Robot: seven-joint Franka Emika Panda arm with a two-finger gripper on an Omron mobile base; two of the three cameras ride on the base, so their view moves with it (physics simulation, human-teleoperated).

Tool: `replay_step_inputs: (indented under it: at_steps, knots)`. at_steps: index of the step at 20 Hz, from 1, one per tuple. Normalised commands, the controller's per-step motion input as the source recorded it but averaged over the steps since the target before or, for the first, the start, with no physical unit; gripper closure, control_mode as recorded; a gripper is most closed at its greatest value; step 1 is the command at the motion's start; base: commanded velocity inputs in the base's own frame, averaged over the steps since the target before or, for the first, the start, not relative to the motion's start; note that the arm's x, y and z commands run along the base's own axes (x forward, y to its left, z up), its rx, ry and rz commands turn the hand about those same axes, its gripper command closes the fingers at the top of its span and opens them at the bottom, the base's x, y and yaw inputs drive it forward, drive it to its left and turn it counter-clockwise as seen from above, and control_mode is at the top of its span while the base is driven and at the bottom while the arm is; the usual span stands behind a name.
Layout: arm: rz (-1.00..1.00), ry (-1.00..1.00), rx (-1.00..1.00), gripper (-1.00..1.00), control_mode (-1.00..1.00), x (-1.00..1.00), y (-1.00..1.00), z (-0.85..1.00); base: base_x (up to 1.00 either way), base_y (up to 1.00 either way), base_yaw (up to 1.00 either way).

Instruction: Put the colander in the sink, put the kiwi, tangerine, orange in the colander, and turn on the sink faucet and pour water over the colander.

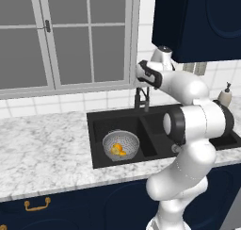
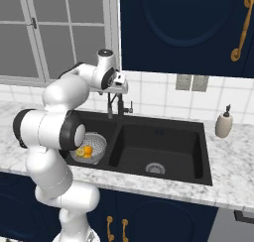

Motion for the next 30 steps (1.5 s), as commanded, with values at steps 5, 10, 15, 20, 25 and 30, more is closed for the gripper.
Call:
replay_step_inputs:
  at_steps: [5,10,15,20,25,30]
  knots:
    - [0.04,0.00,-0.01,-1.00,-1.00,0.22,0.39,-0.29,0.00,0.00,0.00]
    - [0.01,0.07,0.00,-1.00,-1.00,0.32,0.53,-0.17,0.00,0.00,0.00]
    - [0.00,0.12,0.00,-1.00,-1.00,0.36,0.57,-0.11,0.00,0.00,0.00]
    - [0.00,0.10,0.00,-1.00,-1.00,0.36,0.53,-0.15,0.00,0.00,0.00]
    - [0.00,0.04,0.00,-1.00,-1.00,0.27,0.47,-0.20,0.00,0.00,0.00]
    - [0.00,0.00,0.00,-1.00,-1.00,0.17,0.32,-0.22,0.00,0.00,0.00]
